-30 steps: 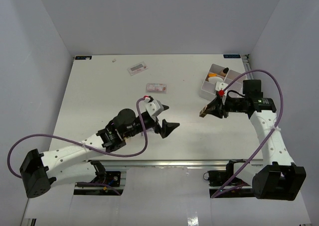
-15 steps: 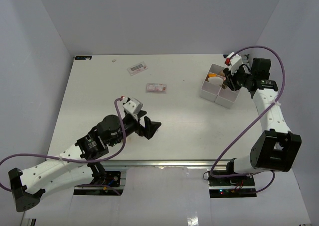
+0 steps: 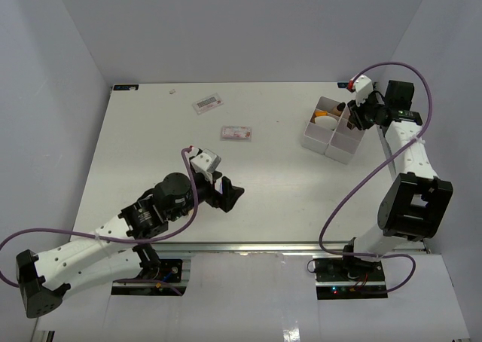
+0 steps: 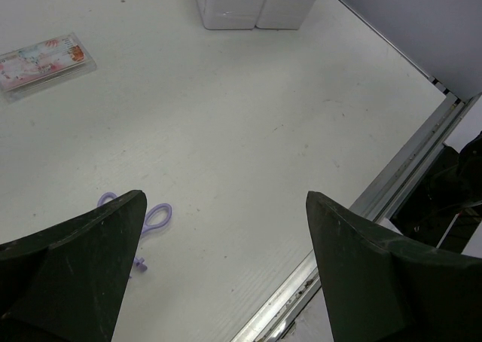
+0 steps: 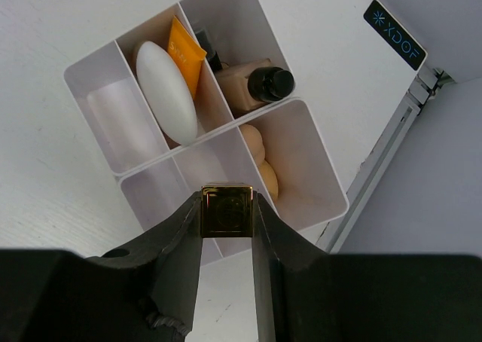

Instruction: Organize the makeup

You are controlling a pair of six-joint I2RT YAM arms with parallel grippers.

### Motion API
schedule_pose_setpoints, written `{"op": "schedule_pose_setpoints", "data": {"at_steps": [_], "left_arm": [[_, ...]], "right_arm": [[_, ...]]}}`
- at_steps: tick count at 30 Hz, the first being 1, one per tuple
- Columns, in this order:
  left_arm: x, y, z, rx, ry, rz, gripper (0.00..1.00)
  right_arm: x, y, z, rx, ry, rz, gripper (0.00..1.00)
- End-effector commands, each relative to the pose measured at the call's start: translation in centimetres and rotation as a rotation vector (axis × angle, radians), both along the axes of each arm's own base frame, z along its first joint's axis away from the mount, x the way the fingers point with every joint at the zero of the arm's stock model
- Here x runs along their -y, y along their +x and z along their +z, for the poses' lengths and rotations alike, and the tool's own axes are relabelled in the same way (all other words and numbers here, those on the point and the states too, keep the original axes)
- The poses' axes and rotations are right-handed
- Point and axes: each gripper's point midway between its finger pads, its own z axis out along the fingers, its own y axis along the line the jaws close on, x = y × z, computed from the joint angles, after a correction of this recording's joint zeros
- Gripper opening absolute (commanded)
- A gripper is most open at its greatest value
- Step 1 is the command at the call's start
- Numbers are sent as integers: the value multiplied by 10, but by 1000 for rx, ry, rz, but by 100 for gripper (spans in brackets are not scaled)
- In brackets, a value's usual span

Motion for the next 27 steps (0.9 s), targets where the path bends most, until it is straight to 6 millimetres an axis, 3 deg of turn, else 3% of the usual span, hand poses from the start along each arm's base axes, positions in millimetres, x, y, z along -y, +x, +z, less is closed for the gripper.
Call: {"op": "schedule_pose_setpoints", "data": {"at_steps": [1,11,23,27], "left_arm": [[-1,3,-2,-10,8,15,98],[0,4,-8,-30,20,22,98],[-2,2,-17,-104,28,47,98],[-9,3,-19,-136,17,76,98]], "right_arm": [[11,12,7,28,-34,7,11],[25,15,-8,-5,-34,-10,15],[40,17,-34,-58,-41,-33,31],[39,17,-39,-68,-34,-29,41]]}}
